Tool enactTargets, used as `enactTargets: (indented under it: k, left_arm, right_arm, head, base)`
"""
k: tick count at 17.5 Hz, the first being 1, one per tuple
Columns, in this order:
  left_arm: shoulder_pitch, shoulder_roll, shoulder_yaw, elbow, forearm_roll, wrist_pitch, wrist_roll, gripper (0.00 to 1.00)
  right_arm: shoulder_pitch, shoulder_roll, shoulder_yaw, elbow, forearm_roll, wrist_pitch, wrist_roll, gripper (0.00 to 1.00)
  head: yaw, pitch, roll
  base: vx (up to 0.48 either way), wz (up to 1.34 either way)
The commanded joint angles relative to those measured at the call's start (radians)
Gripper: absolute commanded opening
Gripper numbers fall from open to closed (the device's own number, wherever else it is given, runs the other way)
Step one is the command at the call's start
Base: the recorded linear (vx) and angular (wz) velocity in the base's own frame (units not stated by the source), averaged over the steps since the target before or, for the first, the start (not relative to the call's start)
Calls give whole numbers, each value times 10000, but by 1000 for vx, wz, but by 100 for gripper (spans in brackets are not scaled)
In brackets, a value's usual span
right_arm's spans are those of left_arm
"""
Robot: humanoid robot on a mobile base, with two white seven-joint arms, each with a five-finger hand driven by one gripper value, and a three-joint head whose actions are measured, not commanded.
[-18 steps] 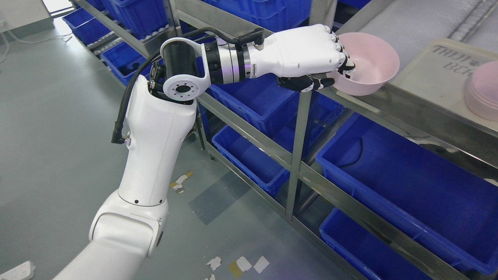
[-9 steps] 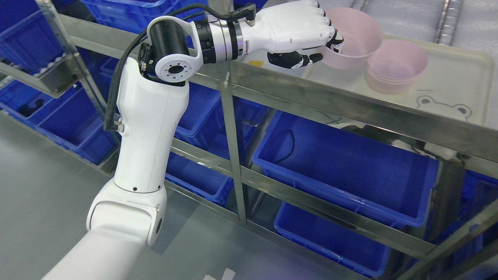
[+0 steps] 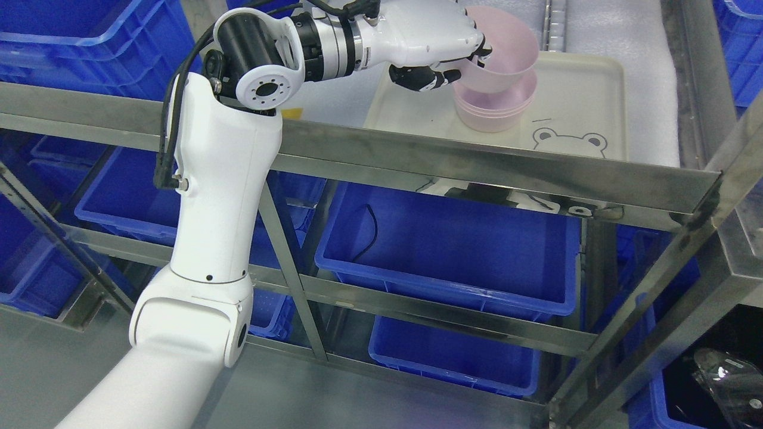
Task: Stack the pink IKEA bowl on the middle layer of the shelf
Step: 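Move the held bowl over the pink bowl on the middle-layer tray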
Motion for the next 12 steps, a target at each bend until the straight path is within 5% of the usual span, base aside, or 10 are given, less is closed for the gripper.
enactTargets:
  k: [1, 12]
  left_arm:
    - [289, 301, 491, 384, -435, -6, 38, 3]
    - [212, 378, 553, 1427, -971, -6, 238, 4]
  right_arm:
    - [230, -175, 0, -175, 0, 5, 4, 100]
    - [230, -175, 0, -175, 0, 5, 4, 100]
  head:
    - [0, 0, 0]
    - [0, -1, 0]
  base:
    - [20, -245]
    - [7, -173]
